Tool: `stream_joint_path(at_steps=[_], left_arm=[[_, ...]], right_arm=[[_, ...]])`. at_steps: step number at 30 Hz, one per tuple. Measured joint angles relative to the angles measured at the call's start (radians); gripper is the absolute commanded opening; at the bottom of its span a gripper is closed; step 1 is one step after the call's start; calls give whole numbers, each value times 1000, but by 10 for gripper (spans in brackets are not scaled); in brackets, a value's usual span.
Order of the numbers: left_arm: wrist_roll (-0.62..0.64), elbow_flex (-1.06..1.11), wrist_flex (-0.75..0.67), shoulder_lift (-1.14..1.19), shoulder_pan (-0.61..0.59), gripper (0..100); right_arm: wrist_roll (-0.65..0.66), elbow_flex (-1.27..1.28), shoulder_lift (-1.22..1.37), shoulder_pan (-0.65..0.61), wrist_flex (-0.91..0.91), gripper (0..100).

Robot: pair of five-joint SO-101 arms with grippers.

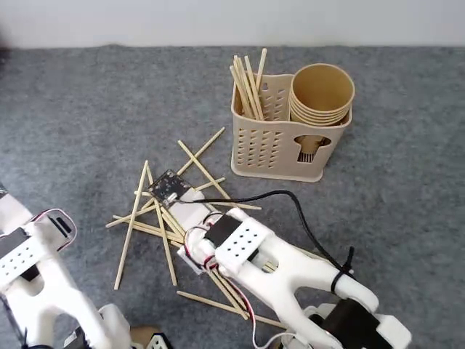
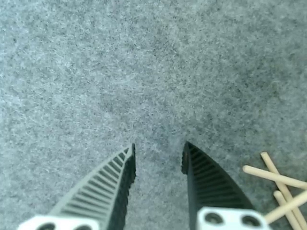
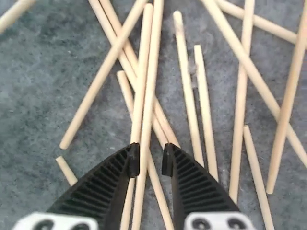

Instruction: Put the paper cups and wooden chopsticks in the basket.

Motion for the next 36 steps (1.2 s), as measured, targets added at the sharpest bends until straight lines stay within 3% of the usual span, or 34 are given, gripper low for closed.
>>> stream_joint_path(at_steps=[12,16,19,36], left_arm=[[0,0,0,0,0,159],[0,0,0,0,0,159],[0,0,0,0,0,159],[0,0,0,0,0,159]], right_arm=[[-3,-23,224,-23,-72,93],[-3,-32,230,-21,-72,2],[-2,-32,230,-14,-74,7],[109,-32,-242,160,83,8]])
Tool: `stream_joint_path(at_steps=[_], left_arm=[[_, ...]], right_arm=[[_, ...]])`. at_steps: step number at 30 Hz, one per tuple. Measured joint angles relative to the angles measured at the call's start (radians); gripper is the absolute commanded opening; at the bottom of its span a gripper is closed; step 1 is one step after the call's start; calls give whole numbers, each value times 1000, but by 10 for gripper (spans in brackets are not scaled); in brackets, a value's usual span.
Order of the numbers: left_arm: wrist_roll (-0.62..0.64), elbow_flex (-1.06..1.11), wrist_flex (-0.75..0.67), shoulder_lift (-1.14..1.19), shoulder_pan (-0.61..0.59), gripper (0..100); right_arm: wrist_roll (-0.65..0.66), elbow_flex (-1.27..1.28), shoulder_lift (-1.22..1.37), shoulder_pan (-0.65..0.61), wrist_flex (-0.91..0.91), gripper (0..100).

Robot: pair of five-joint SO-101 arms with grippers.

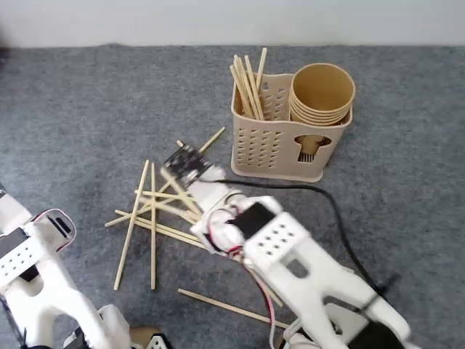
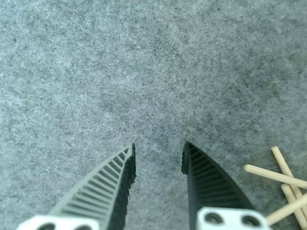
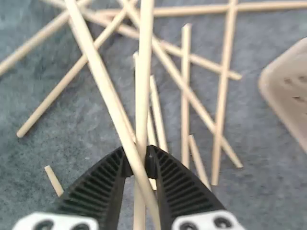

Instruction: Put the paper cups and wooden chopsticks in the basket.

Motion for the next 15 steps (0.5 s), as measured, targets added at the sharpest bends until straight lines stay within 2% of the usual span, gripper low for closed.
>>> stream_joint_path(at_steps=[8,15], left_arm=[[0,0,0,0,0,159],[0,0,0,0,0,159]], right_arm=[[3,-196,-178,104,126,8],[3,-393,-190,169,132,8]])
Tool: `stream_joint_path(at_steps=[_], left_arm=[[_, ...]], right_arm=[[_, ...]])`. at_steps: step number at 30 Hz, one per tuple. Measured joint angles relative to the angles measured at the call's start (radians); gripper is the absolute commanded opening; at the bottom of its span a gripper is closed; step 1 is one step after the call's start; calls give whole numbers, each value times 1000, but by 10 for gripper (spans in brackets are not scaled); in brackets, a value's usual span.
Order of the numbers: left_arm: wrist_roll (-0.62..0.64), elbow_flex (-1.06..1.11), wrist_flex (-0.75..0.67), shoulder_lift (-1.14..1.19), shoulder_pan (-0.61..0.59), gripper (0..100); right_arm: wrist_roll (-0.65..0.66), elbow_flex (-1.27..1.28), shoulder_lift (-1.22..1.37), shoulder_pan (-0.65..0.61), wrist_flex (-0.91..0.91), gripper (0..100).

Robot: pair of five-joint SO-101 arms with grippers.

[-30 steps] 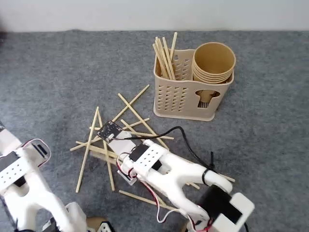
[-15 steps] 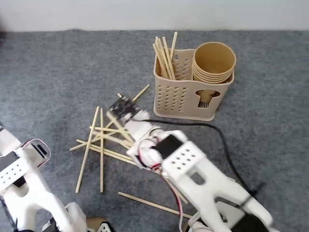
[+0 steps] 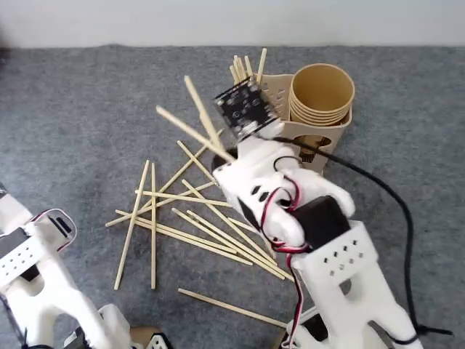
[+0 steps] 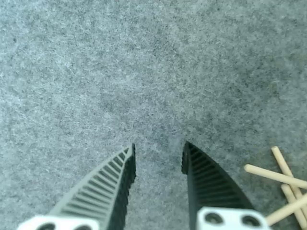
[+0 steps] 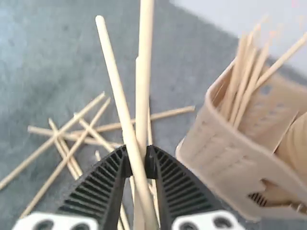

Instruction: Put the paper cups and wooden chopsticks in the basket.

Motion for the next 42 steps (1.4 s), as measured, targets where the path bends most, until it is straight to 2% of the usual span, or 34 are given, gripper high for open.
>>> stream_joint_path(at_steps=[8,16,26,34,42], left_arm=[[0,0,0,0,0,159],[0,0,0,0,0,159],[0,0,0,0,0,159],[0,0,0,0,0,159],[0,0,0,0,0,159]], right_arm=[[0,-158,-2,32,-132,8],[0,-164,18,152,-410,8],[0,-164,224,247,-763,8],[0,-163,341,293,-838,8],[0,-163,344,324,-852,8]])
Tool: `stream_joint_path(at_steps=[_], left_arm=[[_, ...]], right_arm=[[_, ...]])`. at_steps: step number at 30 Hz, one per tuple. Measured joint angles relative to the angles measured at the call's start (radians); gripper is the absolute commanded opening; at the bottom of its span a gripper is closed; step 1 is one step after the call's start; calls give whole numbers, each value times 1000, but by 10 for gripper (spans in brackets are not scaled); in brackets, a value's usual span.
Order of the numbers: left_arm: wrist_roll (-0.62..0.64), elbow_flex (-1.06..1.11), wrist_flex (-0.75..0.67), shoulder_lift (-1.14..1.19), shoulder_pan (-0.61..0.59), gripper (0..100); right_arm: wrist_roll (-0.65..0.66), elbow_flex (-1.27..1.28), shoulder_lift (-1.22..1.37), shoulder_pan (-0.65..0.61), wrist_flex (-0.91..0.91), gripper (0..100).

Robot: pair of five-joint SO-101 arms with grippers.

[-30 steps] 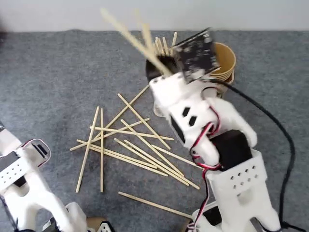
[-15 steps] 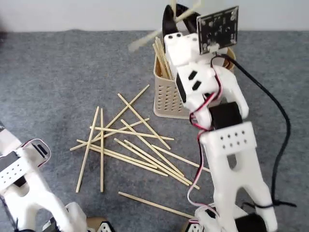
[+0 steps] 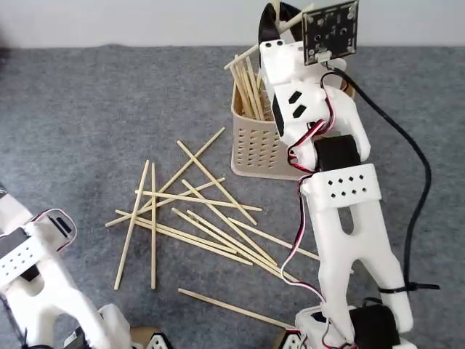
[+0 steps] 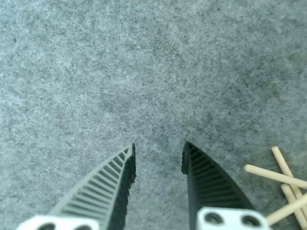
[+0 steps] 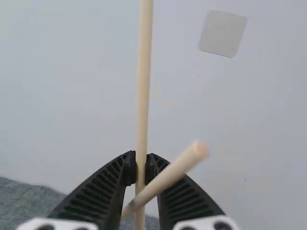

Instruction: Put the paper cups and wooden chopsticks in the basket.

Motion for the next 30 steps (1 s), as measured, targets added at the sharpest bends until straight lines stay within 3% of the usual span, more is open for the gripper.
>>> stream_joint_path(at_steps=[17,30], left_arm=[[-21,0,0,0,0,159],[-21,0,0,0,0,159]], right_arm=[[0,0,-206,-2,64,8],[0,-2,-155,-2,63,8]])
